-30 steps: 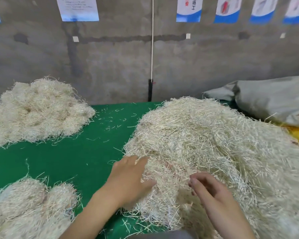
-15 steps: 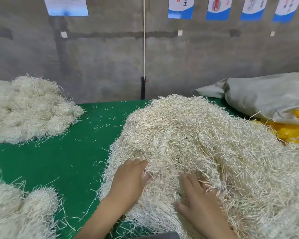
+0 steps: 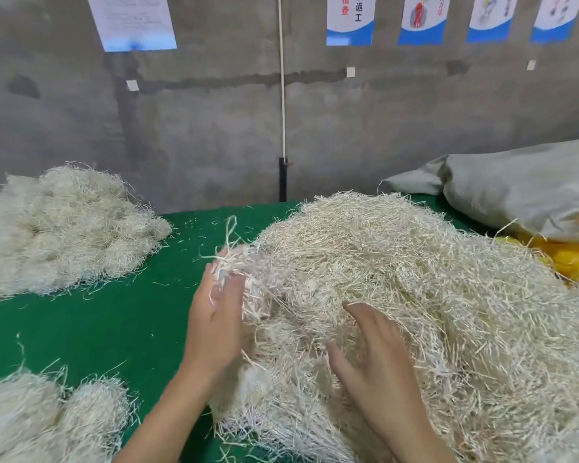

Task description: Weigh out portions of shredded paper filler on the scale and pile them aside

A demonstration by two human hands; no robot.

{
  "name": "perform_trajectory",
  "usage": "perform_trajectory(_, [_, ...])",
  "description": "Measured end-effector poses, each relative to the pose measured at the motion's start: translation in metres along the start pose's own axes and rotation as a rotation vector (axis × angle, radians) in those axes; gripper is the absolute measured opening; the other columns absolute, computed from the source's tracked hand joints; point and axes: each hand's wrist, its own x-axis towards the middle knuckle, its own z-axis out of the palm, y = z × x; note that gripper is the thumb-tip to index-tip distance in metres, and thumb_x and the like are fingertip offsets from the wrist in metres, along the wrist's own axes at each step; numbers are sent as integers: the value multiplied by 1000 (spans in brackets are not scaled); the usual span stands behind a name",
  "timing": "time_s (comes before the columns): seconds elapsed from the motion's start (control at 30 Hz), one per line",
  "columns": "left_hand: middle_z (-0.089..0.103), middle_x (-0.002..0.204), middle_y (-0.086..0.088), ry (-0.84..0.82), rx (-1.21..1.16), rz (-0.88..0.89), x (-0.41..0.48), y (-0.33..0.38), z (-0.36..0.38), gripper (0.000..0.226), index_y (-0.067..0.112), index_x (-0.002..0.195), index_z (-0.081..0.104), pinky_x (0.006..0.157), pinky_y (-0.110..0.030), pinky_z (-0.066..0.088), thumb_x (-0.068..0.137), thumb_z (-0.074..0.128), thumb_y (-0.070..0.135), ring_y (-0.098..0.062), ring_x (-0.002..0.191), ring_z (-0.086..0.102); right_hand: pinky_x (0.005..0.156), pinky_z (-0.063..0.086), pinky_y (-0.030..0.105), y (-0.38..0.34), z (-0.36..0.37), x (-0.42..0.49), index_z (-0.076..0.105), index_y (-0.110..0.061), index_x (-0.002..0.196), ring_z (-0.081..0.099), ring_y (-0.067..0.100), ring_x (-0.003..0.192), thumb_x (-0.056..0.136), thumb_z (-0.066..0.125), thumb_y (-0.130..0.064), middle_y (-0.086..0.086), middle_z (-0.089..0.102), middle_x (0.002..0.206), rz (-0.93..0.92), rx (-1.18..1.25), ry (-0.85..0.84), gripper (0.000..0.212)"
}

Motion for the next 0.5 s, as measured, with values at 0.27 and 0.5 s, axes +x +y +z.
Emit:
perform_trajectory(0.27, [24, 159, 6, -550, 306, -368, -15, -34, 0, 70, 24, 155, 19, 115, -38, 24, 97, 38, 59, -16, 143, 28, 95, 52, 35, 7, -6, -22, 56, -30, 91, 58, 9, 94, 101, 45, -25, -11, 60, 95, 235, -261, -141, 16])
perform_trajectory(0.5, [30, 156, 15, -737, -5, -442, -46, -34, 19, 108, 46, 151, 17, 115, -47, 26, 60, 45, 98, -12, 136, 41, 87, 35, 36, -42, 7, -26, 75, -27, 88, 65, 23, 92, 77, 74, -27, -9, 72, 87, -61, -199, 155, 11])
